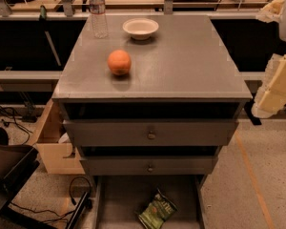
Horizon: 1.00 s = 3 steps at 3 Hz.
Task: Pick green jalapeno chip bag from bottom drawer and place on counter
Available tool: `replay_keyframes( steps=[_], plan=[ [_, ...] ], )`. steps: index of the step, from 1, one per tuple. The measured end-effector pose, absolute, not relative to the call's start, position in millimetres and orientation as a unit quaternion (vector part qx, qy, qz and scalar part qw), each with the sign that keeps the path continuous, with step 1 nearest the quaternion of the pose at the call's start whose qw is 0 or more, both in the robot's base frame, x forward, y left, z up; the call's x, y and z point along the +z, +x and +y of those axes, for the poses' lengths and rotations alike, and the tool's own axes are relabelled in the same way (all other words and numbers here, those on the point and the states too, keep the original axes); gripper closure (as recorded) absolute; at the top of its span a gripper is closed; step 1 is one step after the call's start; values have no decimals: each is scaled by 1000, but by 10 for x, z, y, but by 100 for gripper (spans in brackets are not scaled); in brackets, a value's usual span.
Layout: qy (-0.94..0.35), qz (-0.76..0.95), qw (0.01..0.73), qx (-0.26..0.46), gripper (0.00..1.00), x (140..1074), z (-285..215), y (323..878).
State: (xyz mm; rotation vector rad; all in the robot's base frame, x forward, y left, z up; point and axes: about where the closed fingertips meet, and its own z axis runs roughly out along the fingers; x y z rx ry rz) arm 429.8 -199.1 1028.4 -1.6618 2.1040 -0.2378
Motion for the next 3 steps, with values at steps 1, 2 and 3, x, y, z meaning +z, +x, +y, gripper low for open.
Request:
replay_keyframes(
  steps=[1,2,3],
  plan=[
    [-602,762,223,-86,0,10285,-1990,4297],
    [-597,762,240,-73,0,10094,-1964,4280],
    [-585,761,278,-44,0,9694,-1898,4234]
  ],
)
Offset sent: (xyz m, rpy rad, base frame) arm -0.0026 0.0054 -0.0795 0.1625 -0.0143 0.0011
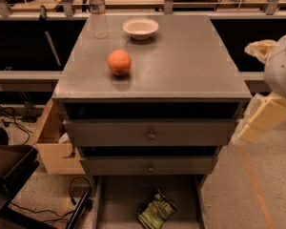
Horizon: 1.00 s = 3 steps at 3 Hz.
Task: Pick green jalapeno chip bag from bottom drawer and place on counter
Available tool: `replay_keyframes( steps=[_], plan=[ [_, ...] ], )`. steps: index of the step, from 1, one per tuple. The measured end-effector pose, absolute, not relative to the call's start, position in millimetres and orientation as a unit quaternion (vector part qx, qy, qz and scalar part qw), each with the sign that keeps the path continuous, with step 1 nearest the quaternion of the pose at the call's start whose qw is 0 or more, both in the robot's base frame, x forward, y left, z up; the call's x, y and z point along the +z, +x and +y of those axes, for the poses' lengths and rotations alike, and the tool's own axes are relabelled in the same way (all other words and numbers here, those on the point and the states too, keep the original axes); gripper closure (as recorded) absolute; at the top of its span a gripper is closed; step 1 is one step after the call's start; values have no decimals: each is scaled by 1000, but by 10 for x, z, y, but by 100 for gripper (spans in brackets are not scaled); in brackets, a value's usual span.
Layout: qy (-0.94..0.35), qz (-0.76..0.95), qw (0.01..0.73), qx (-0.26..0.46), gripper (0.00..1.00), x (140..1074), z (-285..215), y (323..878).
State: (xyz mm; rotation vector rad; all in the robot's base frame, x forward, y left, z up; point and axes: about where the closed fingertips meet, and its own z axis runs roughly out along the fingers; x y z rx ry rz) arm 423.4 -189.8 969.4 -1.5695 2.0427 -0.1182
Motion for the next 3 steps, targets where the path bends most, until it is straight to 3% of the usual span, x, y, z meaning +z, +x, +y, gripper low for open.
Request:
replay_keyframes(
  steps=[3],
  plan=[
    [-546,751,352,117,0,7304,-1370,3960]
  ],
)
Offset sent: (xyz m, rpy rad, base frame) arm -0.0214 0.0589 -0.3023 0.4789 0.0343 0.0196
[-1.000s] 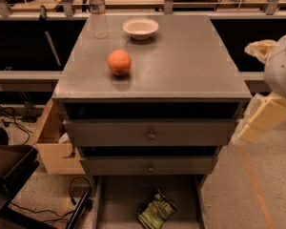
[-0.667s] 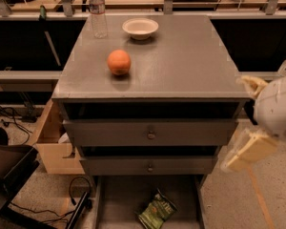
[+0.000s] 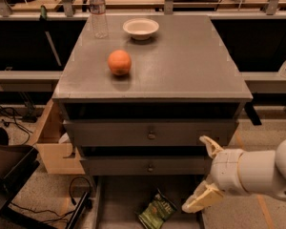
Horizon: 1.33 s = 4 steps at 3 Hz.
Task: Pick green jalapeno chip bag from bottom drawer and place on counter
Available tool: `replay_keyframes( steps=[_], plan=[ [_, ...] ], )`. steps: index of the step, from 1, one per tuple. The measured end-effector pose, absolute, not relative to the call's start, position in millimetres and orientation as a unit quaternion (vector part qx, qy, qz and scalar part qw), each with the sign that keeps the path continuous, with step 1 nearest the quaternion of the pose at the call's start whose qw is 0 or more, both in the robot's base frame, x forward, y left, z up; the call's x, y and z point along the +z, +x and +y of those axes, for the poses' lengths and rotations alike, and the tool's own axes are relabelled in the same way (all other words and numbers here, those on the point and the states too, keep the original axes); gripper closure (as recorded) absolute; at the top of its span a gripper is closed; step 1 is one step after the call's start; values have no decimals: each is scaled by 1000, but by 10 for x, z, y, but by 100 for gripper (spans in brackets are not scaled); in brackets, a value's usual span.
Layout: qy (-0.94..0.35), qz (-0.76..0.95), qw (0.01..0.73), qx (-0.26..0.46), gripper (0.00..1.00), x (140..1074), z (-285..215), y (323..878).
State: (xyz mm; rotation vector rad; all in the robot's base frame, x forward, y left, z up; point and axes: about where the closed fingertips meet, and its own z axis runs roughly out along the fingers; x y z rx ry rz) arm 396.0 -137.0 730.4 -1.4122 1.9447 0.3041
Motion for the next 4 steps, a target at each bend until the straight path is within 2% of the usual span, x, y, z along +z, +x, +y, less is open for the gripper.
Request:
replay_keyframes(
  steps=[1,3,4],
  plan=[
    [-524,755,361,155,0,6533,-1221,3949],
    [-515,766,351,161,0,6222,-1150,3980],
    [-487,785,340,175,0,5569,-1173,4086]
  ],
)
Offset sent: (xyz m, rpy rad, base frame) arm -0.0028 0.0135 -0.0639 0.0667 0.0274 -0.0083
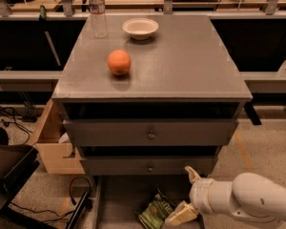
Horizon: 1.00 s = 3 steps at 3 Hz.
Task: Pick green jalapeno chip bag from bottom drawer and place on counter
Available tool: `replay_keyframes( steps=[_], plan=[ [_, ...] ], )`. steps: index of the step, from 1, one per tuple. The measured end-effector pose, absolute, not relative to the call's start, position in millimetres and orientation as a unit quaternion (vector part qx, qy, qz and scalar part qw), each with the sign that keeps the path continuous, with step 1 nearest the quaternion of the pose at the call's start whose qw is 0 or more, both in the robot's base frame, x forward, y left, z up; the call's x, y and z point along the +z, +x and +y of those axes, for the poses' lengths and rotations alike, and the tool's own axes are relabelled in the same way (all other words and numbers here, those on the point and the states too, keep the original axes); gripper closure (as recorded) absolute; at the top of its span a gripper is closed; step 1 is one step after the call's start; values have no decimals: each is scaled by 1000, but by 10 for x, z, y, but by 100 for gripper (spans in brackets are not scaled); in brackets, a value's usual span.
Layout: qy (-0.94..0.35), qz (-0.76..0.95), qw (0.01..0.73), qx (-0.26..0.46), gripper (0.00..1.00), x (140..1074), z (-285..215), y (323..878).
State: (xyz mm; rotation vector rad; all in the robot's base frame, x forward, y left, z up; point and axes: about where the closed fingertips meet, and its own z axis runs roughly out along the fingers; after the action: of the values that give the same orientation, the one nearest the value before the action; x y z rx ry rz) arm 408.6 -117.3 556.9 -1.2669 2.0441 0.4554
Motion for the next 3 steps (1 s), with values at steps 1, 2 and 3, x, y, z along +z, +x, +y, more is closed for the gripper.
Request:
replay_keyframes(
  steps=[1,2,3],
  plan=[
    [-464,793,347,189,0,4952,-1240,4256],
    [-453,788,363,205,0,4408,-1270,4392],
    [-442,781,374,235,0,3841,-1198,4417]
  ],
)
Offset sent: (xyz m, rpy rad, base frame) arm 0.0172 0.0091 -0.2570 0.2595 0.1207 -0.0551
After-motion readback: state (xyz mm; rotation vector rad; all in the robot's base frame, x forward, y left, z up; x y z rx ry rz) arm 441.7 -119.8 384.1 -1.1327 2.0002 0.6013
